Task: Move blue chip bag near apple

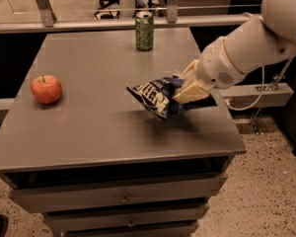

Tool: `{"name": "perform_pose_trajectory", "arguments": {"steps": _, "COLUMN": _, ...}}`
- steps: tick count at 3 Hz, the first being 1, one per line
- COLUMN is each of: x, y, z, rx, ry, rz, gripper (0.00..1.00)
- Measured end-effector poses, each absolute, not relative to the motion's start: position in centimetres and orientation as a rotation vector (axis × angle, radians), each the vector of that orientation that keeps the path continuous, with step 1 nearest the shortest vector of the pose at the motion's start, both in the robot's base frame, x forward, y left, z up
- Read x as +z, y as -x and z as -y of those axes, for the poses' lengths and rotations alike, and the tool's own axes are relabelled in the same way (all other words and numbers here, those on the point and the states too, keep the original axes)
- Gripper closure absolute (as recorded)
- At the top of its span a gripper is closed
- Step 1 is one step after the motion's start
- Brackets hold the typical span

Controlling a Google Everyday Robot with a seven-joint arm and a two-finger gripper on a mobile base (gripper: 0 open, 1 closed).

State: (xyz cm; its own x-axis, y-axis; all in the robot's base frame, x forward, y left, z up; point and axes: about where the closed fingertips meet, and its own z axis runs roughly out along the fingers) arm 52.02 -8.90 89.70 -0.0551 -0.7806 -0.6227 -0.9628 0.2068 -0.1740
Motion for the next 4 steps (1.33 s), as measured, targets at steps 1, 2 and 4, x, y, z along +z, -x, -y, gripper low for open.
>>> {"name": "perform_pose_trajectory", "arguments": {"steps": 1, "x": 89.4, "y": -54.1, "z": 5.5, "rx": 0.405, "ry": 1.655, "rz": -1.791, "gripper": 1.0}}
{"name": "perform_pose_trajectory", "arguments": {"steps": 2, "x": 89.5, "y": -56.6, "z": 1.7, "rx": 0.433, "ry": 1.681, "rz": -1.694, "gripper": 1.0}}
{"name": "perform_pose_trajectory", "arguments": {"steps": 4, "x": 90.4, "y": -62.0, "z": -5.7, "rx": 0.468, "ry": 1.722, "rz": -1.518, "gripper": 1.0}}
